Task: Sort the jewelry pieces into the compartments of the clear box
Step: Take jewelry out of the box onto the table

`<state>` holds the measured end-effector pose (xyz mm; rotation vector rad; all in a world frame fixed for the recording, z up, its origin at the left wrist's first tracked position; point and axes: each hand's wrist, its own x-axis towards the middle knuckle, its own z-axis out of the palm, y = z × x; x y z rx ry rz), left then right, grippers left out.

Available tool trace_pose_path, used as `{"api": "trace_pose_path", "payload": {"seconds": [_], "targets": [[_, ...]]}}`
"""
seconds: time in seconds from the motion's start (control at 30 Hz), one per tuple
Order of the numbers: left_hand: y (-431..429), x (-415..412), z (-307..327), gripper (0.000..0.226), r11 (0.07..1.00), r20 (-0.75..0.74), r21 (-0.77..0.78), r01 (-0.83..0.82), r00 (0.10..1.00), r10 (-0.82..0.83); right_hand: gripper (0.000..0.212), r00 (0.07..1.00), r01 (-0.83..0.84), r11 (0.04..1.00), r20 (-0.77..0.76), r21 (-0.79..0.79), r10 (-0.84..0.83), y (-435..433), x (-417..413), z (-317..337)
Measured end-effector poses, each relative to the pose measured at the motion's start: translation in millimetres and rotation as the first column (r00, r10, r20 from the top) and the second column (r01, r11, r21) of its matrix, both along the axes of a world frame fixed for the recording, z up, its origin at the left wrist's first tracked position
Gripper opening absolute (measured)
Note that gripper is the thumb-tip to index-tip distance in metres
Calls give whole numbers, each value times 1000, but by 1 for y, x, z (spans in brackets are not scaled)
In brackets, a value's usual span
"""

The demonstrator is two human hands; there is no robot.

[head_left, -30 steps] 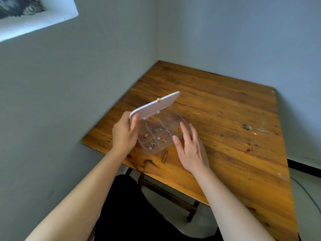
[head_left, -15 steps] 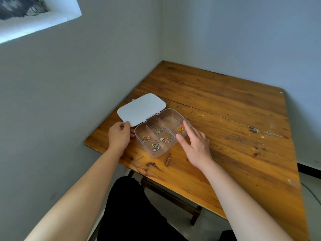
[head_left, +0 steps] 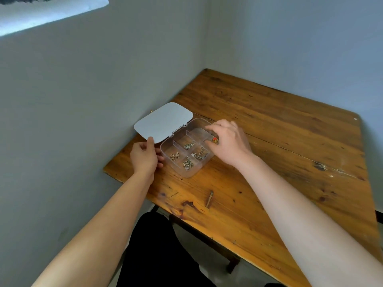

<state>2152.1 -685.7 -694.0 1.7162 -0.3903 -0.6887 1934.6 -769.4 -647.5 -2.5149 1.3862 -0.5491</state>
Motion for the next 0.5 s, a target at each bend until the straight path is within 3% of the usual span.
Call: {"api": "trace_pose_path", "payload": {"seconds": [0.1, 0.17, 0.23, 0.3, 0.5], "targets": [[-1, 0, 0, 15, 1000, -6, -21, -9, 1000, 9, 31, 971, -228, 973, -80, -26, 225, -2, 31, 22], [-2, 0, 0, 13, 999, 4, -31, -8, 1000, 8, 31, 946, -249, 968, -206, 37, 251, -5, 53, 29], [-4, 2, 1, 13, 1000, 32, -16, 11, 999, -11, 32, 884, -163, 983, -430, 86, 184, -9, 70, 29], [-7, 7, 2, 17, 998, 84, 16, 62, 994, -63, 30, 839, -28, 994, -537, 110, 83, -11, 80, 27], [-22, 14, 9, 23, 968, 121, 92, 234, 962, -244, 26, 848, 194, 965, -524, 179, -73, -16, 81, 23]]}}
